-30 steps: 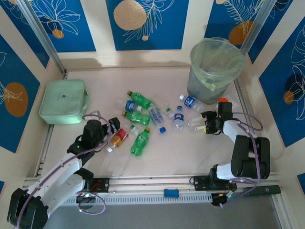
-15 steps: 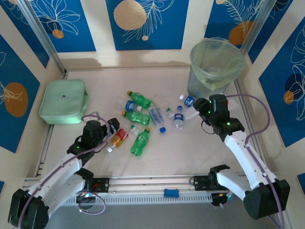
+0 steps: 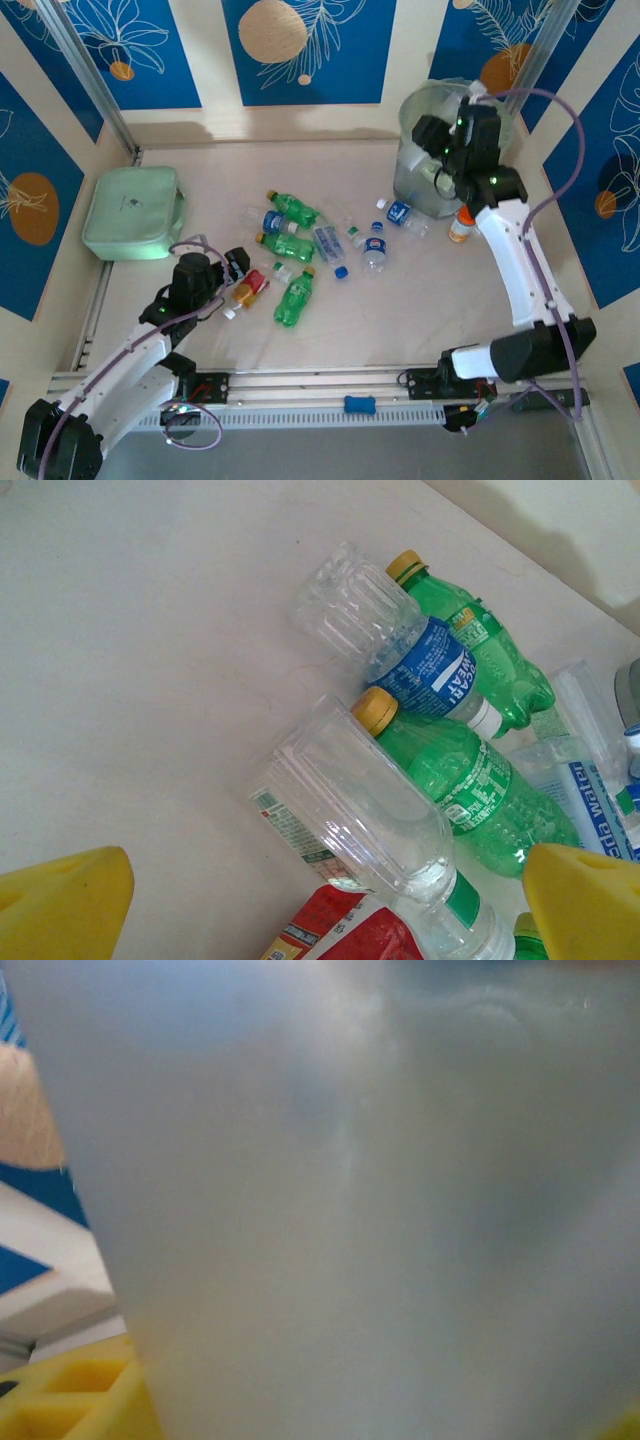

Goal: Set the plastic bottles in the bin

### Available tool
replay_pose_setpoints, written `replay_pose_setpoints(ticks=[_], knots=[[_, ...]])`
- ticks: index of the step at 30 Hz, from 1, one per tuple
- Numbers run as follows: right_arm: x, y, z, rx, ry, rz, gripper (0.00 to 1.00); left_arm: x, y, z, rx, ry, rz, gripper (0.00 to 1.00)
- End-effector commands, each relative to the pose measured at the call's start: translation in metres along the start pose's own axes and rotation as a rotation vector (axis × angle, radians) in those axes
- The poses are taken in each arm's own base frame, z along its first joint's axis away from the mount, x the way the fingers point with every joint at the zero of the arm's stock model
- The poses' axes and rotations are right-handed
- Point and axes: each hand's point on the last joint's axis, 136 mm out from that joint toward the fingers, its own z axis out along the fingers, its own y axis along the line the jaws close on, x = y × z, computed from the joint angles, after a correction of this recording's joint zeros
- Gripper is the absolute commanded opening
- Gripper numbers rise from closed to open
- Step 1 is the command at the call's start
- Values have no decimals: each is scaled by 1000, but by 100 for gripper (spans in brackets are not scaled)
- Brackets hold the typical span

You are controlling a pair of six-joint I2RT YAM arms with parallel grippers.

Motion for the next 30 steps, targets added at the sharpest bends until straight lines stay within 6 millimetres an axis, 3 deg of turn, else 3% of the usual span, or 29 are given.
replay_pose_setpoints(ticks=[1,6,11,15,20,26,30], knots=[[-43,9,6,-30,-49,-86,44,-2,3,-1,-4,0,-15,99],[-86,-12,37,34,-75,-86,44,-3,2,-1,-8,0,-7,99],[-90,-41,76,114,-17,-94,44,-5,2,-1,-9,-3,-1,99],[-69,-53,103,130,78,-97,44,-6,3,-2,-16,-1,4,99],[-34,-54,126,104,185,-123,45,-6,4,-1,-19,-1,3,99],[5,-62,145,111,305,-118,46,-5,1,-1,-10,11,7,99],[15,-66,151,115,337,-109,50,-5,2,-2,-14,15,9,99]])
